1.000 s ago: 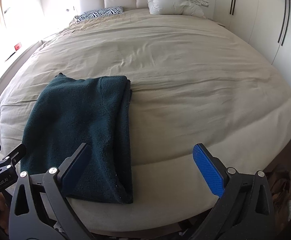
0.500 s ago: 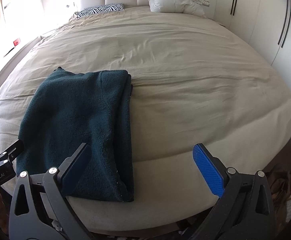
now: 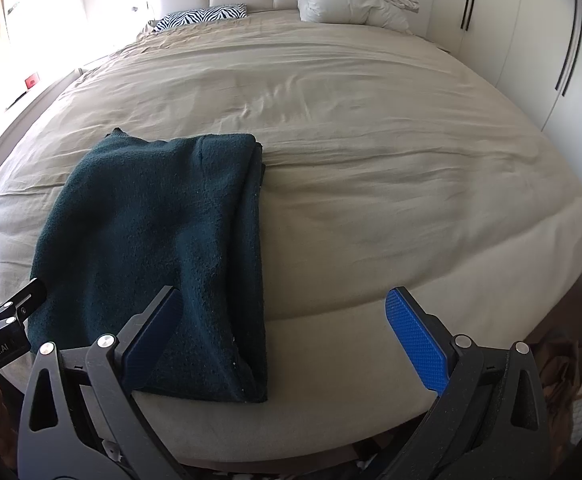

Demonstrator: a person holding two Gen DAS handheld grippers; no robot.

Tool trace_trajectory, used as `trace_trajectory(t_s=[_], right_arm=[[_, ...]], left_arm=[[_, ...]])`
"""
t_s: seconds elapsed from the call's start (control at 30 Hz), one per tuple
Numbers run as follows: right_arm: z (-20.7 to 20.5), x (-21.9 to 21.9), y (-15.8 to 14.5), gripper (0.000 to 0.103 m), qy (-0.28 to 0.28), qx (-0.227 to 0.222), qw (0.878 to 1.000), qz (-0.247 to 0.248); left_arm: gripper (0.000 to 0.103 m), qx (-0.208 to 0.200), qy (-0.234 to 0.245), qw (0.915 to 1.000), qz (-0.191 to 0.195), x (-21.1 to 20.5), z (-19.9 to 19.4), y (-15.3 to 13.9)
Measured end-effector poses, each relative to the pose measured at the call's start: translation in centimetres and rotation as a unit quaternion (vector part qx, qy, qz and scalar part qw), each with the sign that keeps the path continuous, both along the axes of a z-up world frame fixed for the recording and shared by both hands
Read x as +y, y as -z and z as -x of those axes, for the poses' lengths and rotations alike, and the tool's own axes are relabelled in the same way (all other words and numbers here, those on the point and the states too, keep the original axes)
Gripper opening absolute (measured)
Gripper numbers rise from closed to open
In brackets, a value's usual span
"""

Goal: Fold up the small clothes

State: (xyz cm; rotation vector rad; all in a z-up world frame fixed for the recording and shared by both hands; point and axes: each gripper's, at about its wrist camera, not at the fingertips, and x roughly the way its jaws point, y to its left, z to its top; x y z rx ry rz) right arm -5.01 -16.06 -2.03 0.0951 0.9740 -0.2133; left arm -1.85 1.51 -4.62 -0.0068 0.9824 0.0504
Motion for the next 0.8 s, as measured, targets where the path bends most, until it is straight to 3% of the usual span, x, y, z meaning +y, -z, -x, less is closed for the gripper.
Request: trace_trajectory(t_s=[0.8], right_arm=[[-0.17, 0.01, 0.71, 0.103, 0.000, 0.007, 1.000, -0.004]], left_arm=[[0.103, 0.005, 0.001, 1.0000, 0.003, 0.16, -0.09, 0.59]])
